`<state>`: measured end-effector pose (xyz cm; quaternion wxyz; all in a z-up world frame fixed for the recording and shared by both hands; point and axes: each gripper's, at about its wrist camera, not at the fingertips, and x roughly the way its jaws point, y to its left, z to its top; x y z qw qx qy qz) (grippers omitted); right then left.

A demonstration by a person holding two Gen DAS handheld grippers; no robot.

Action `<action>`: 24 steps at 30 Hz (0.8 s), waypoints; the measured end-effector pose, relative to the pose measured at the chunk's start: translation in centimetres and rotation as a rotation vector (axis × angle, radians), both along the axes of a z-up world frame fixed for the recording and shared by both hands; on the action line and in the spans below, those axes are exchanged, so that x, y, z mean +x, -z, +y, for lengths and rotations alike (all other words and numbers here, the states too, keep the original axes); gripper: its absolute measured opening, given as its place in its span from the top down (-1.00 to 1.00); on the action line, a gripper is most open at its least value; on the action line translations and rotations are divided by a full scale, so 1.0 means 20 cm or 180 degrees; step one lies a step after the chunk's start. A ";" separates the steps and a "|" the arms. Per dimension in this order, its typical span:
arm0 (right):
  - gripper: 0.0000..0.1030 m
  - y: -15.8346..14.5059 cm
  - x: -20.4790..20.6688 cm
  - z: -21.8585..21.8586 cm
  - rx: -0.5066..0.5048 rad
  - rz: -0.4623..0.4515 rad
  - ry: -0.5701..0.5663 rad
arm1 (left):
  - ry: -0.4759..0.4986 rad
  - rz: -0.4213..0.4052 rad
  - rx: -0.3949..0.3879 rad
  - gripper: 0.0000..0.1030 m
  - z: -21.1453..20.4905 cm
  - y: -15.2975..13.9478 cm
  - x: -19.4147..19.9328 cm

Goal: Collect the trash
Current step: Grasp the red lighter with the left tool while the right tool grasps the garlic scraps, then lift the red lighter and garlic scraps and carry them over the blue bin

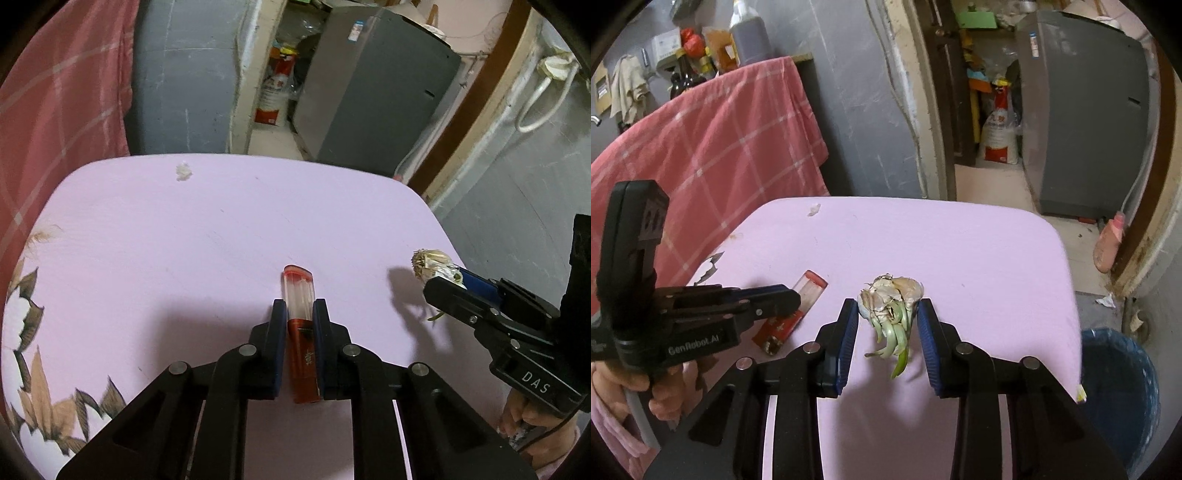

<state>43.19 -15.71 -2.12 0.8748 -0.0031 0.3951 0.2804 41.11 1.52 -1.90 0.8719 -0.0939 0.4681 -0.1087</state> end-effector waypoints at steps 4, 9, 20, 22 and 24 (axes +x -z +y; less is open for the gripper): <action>0.40 -0.01 -0.07 -0.06 0.0084 -0.0005 0.0074 | 0.0131 0.0061 0.0208 0.72 -0.10 0.02 -0.02; 0.40 -0.02 -0.15 -0.13 0.0118 -0.0063 0.0180 | 0.0251 -0.0049 0.0697 0.67 -0.21 0.04 -0.05; 0.41 0.00 -0.27 -0.24 0.0118 -0.0316 0.0304 | 0.0182 -0.0213 0.0524 0.86 -0.31 0.08 -0.12; 0.41 -0.01 -0.30 -0.27 0.0065 -0.0426 0.0309 | 0.0239 -0.0261 0.0438 0.85 -0.36 0.07 -0.13; 0.41 -0.02 -0.33 -0.29 0.0039 -0.0530 0.0333 | 0.0316 -0.0296 0.0359 0.85 -0.42 0.06 -0.14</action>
